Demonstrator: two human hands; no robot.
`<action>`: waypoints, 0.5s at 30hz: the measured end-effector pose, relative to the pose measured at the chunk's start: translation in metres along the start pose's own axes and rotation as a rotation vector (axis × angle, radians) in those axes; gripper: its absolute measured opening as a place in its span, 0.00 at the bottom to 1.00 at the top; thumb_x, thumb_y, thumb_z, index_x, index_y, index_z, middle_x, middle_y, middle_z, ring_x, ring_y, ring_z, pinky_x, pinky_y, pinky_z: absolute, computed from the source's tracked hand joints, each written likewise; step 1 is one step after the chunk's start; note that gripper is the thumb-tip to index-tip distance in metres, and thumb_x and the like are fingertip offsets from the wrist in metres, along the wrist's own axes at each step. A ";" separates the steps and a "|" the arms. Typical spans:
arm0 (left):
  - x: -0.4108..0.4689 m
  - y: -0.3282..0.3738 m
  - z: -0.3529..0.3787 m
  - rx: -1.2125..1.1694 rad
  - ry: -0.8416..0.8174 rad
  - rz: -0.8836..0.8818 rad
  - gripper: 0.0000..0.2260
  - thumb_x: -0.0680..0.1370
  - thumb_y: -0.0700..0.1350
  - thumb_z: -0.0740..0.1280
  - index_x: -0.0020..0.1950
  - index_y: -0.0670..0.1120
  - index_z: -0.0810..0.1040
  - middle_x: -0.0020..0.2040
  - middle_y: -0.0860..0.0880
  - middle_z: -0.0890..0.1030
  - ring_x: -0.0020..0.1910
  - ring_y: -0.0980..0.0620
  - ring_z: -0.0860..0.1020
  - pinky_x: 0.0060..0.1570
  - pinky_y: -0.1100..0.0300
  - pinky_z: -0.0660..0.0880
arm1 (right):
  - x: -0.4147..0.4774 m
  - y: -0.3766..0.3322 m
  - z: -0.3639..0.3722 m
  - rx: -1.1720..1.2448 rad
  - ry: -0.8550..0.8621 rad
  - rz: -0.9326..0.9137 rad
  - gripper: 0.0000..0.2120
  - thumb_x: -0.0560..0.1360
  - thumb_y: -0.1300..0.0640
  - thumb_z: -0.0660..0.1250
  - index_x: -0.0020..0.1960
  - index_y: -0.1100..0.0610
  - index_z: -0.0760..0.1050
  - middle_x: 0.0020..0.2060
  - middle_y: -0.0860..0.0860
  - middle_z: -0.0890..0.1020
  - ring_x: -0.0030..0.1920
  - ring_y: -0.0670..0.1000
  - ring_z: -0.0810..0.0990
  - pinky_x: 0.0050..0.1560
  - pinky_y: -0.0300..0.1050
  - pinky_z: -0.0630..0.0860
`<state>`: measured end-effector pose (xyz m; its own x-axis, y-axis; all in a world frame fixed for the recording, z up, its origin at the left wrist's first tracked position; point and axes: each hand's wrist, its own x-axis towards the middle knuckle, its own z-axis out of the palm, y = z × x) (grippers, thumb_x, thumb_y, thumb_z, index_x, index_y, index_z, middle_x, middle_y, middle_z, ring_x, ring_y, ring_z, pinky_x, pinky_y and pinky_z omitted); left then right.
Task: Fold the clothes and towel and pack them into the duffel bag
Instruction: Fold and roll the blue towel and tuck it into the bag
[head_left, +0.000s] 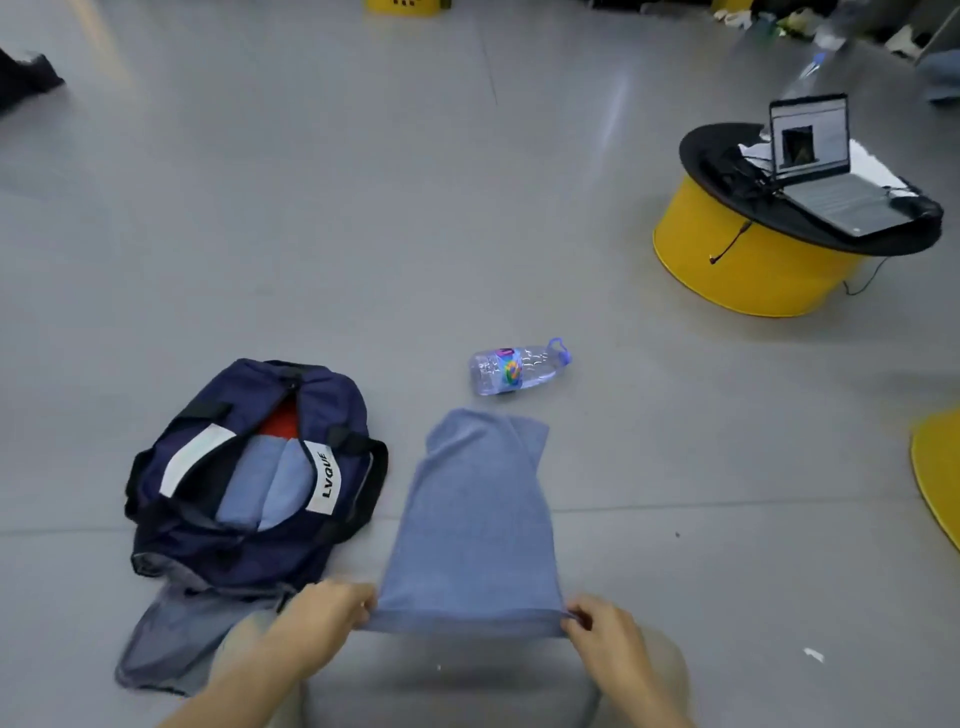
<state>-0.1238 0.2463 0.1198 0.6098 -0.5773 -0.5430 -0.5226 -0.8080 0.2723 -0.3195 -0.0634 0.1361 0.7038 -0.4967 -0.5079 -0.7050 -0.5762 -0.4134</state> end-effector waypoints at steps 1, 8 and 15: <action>0.006 -0.002 0.011 0.007 -0.063 -0.003 0.04 0.78 0.47 0.63 0.45 0.57 0.75 0.42 0.55 0.73 0.51 0.49 0.78 0.42 0.59 0.63 | 0.005 0.005 0.010 -0.021 -0.047 0.006 0.04 0.77 0.53 0.68 0.45 0.45 0.81 0.34 0.39 0.75 0.45 0.42 0.76 0.40 0.30 0.67; 0.057 -0.005 0.073 0.060 -0.430 0.030 0.12 0.76 0.48 0.66 0.58 0.52 0.81 0.58 0.50 0.83 0.59 0.49 0.79 0.56 0.61 0.71 | 0.054 0.045 0.074 -0.082 -0.365 0.074 0.14 0.72 0.47 0.70 0.30 0.36 0.74 0.30 0.38 0.77 0.45 0.43 0.79 0.45 0.35 0.71; 0.147 0.024 0.057 0.191 -0.449 0.131 0.15 0.79 0.50 0.60 0.62 0.50 0.79 0.60 0.47 0.82 0.59 0.43 0.79 0.59 0.54 0.74 | 0.132 0.027 0.076 -0.109 -0.271 -0.055 0.13 0.79 0.48 0.62 0.39 0.54 0.75 0.41 0.52 0.84 0.45 0.53 0.82 0.43 0.47 0.69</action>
<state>-0.0809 0.1491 0.0013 0.2368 -0.5310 -0.8136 -0.7027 -0.6719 0.2341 -0.2521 -0.0950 0.0000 0.6816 -0.2798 -0.6761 -0.6423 -0.6714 -0.3697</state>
